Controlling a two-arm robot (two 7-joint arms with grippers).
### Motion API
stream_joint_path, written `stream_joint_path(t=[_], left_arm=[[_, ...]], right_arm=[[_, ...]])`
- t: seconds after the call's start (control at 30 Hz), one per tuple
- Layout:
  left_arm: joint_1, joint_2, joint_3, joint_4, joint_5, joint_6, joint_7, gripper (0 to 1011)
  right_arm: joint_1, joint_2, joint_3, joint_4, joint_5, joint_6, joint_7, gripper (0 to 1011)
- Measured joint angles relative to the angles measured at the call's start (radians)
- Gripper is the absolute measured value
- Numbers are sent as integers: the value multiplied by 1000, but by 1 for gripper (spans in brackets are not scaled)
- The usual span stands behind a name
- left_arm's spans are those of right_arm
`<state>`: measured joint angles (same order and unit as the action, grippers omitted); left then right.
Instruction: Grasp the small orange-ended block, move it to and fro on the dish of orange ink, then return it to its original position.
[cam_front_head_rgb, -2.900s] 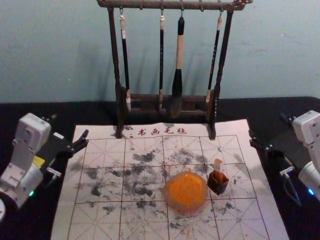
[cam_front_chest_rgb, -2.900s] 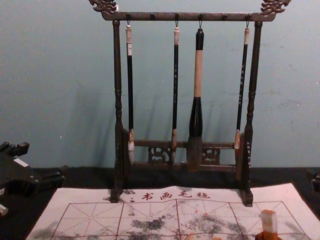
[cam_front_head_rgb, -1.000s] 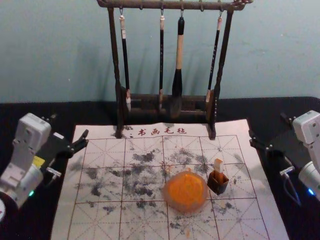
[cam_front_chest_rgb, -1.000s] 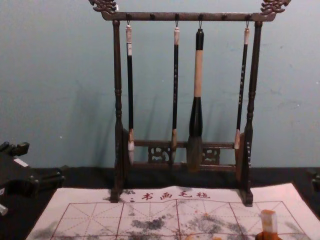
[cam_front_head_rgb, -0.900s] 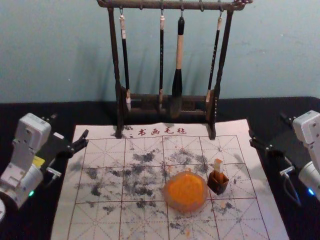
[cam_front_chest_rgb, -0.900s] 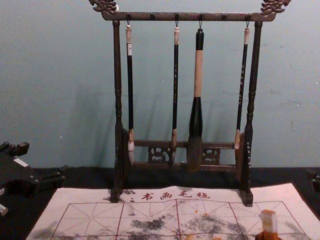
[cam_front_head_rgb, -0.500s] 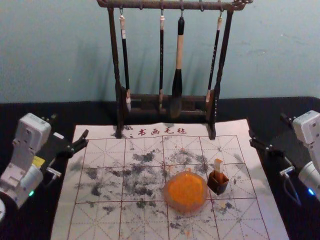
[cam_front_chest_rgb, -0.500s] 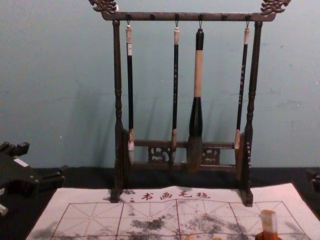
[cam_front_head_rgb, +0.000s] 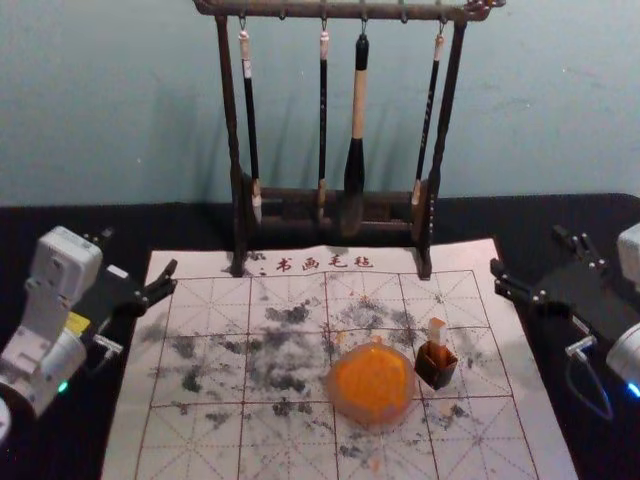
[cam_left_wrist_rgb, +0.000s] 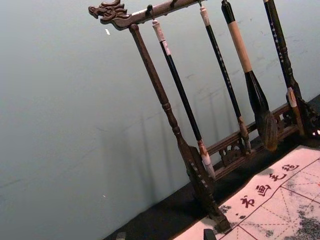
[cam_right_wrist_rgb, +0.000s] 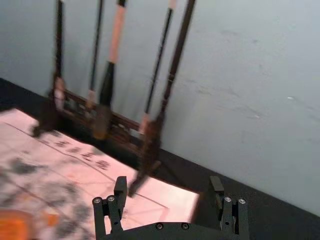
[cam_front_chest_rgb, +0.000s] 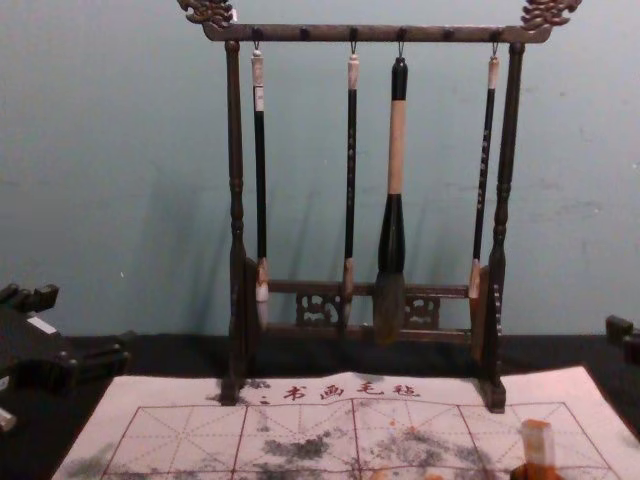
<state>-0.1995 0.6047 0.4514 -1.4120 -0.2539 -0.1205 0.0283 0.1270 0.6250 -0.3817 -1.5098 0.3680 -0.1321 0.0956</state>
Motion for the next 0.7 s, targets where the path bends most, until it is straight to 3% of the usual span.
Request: stream_joint_path(t=[0.17, 0.23, 0.37, 0.7], left_arm=[[0, 0, 0, 0, 0, 0, 0, 1001], [0, 0, 0, 0, 0, 0, 0, 1001], [0, 0, 0, 0, 0, 0, 0, 1001], [0, 0, 0, 0, 0, 0, 0, 1001]], right_arm=[[-46, 16, 22, -67, 79, 8, 83, 1002], [-72, 26, 29, -101, 130, 22, 144, 1002], [-92, 31, 26, -122, 175, 51, 210, 1002], [-74, -4, -7, -84, 213, 150, 297, 1002]])
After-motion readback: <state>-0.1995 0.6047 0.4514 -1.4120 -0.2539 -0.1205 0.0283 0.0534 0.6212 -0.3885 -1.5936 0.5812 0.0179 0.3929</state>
